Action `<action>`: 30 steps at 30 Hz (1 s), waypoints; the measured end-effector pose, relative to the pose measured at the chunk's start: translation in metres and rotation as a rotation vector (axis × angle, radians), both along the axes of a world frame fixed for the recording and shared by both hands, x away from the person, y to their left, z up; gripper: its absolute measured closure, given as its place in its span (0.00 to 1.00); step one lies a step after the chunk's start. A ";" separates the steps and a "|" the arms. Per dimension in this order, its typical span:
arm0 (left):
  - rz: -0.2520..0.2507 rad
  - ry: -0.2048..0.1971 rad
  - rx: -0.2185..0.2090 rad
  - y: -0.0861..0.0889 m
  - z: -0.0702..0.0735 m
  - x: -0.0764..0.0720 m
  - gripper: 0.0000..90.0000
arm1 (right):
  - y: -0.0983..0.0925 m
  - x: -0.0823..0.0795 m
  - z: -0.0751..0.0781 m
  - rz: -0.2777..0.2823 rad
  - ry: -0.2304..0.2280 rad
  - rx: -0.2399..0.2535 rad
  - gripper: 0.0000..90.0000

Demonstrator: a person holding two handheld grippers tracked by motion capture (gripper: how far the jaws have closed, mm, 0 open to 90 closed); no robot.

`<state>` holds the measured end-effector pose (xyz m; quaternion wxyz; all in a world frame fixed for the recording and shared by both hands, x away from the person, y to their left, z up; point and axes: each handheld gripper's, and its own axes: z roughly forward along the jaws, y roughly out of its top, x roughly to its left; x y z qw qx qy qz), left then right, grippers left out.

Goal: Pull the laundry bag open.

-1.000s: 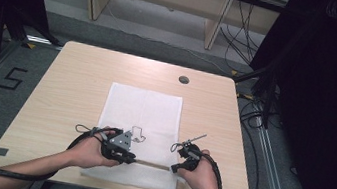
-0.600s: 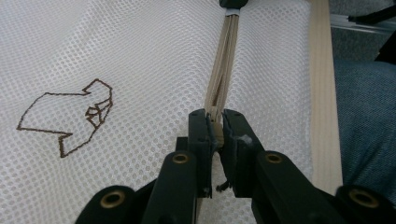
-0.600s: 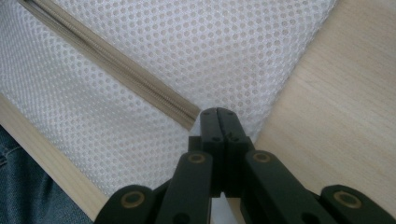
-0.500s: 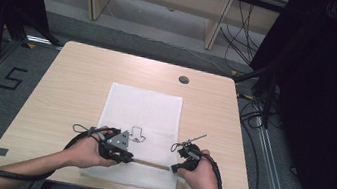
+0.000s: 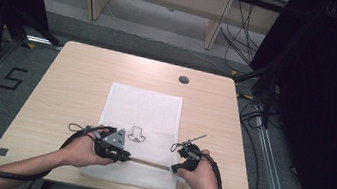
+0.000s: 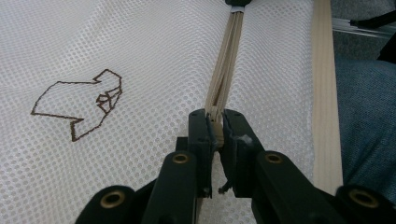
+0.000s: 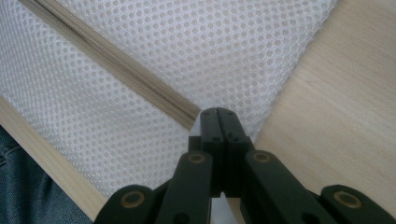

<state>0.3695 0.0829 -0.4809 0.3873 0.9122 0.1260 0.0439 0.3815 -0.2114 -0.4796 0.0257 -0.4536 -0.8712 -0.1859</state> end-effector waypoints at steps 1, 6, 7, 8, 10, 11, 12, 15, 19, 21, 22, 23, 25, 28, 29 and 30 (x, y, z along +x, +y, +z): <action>0.003 0.006 -0.011 0.000 -0.001 -0.001 0.91 | 0.000 0.000 0.000 -0.001 0.000 0.001 1.00; 0.011 0.008 -0.004 0.003 -0.002 -0.001 0.91 | 0.000 0.000 0.000 0.004 -0.002 0.000 1.00; 0.001 -0.007 0.022 0.005 -0.001 0.000 0.91 | 0.000 0.000 0.000 0.004 -0.002 0.000 1.00; 0.013 -0.004 0.023 0.010 -0.002 0.001 0.91 | -0.001 0.000 -0.002 0.002 -0.020 0.006 1.00; 0.023 0.000 0.013 0.014 -0.002 0.001 0.91 | 0.000 0.000 -0.002 0.002 -0.018 0.006 1.00; 0.035 0.022 -0.003 0.016 -0.002 0.001 0.91 | -0.001 0.001 -0.001 0.009 -0.015 0.000 1.00; 0.032 0.020 -0.002 0.018 -0.002 0.001 0.91 | -0.001 0.001 -0.001 0.011 -0.014 0.001 1.00; 0.025 0.007 0.001 0.020 -0.002 0.001 0.91 | -0.001 0.001 -0.001 0.010 -0.012 0.003 1.00; 0.032 0.013 -0.001 0.020 -0.001 0.000 0.91 | -0.001 0.002 -0.002 0.018 -0.024 0.006 1.00; 0.030 0.014 -0.006 0.020 0.000 0.000 0.91 | -0.001 0.001 -0.002 0.014 -0.022 0.006 1.00; 0.033 0.018 -0.013 0.020 -0.001 -0.001 0.91 | -0.001 0.002 -0.001 0.016 -0.019 0.004 1.00; 0.030 0.016 -0.012 0.020 -0.001 -0.001 0.91 | -0.002 0.002 -0.002 0.016 -0.020 0.005 1.00; 0.028 0.015 -0.012 0.021 -0.001 -0.002 0.91 | -0.001 0.001 -0.002 0.015 -0.019 0.007 1.00; 0.029 0.026 -0.010 0.024 -0.002 -0.001 0.91 | -0.002 0.002 -0.002 0.016 -0.019 0.006 1.00; 0.029 0.026 -0.010 0.024 -0.002 -0.001 0.91 | -0.002 0.002 -0.002 0.016 -0.019 0.006 1.00; 0.035 0.030 -0.018 0.024 -0.002 -0.002 0.91 | -0.002 0.002 -0.002 0.017 -0.020 0.005 1.00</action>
